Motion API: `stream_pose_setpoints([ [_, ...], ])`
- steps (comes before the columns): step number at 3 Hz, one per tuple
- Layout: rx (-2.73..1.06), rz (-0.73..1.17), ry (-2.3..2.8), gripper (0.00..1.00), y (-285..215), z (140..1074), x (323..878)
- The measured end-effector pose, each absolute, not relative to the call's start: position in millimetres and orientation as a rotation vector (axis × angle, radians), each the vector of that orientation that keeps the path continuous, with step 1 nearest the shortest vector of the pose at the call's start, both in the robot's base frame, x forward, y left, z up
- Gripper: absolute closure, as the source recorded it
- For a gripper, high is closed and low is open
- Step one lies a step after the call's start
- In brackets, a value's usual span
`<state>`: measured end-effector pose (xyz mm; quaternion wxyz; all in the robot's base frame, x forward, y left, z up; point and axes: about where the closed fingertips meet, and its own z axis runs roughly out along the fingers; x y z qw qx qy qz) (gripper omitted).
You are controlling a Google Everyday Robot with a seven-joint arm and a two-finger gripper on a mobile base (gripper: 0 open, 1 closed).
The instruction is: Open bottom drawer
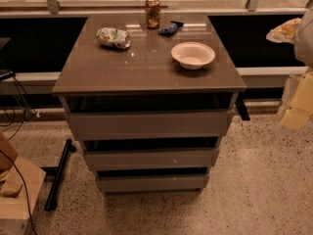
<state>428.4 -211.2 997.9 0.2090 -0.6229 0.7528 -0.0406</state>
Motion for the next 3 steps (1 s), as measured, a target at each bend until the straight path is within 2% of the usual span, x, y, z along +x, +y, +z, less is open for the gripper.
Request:
stream_pose_setpoints([
  [2, -1.71, -0.113, 2.059, 0.0, -207, 987, 424],
  [3, -1.649, -0.054, 2.038, 0.0, -208, 966, 419],
])
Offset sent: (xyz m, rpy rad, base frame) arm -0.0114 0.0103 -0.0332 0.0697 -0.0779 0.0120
